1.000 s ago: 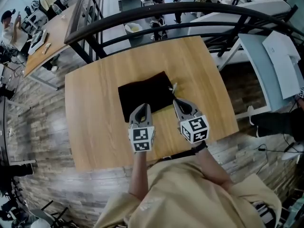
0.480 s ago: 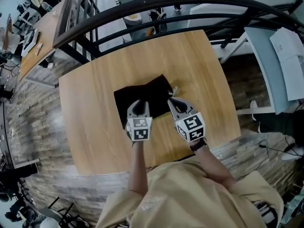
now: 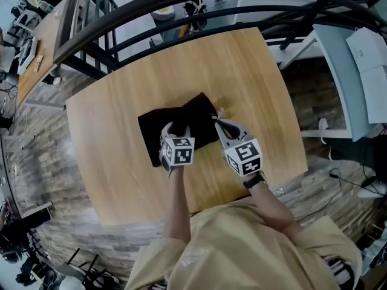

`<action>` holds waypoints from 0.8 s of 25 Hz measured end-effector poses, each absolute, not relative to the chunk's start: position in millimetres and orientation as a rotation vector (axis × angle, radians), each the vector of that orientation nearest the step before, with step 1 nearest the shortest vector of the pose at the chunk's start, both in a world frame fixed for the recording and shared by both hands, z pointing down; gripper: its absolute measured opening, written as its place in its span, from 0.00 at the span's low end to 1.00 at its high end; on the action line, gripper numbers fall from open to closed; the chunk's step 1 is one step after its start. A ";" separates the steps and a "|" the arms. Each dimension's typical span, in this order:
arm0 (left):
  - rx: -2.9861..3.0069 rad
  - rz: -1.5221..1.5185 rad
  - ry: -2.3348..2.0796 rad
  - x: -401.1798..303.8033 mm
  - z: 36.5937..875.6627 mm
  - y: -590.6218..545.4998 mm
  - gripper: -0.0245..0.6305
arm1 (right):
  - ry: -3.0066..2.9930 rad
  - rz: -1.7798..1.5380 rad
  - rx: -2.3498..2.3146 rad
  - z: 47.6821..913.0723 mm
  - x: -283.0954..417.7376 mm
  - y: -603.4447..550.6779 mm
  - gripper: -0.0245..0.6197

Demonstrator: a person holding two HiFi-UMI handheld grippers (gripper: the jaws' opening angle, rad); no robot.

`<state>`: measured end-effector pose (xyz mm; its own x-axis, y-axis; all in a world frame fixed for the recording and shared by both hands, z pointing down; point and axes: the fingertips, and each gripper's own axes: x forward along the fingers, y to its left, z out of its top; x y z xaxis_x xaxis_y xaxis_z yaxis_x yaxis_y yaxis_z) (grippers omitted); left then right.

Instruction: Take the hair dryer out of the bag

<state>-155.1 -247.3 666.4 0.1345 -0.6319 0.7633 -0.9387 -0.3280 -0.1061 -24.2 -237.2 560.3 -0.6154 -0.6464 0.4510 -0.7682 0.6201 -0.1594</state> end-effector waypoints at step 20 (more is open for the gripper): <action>2.043 1.180 -1.580 -155.2 678.0 -244.1 0.06 | -2.448 0.520 1.173 581.0 -6.2 -248.4 0.06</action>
<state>-155.2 -244.1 678.0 0.0571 -0.6592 0.7498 -0.9061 -0.3496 -0.2384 -6.2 -248.4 581.0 -0.5818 -0.6561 0.4806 -0.7948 0.5840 -0.1649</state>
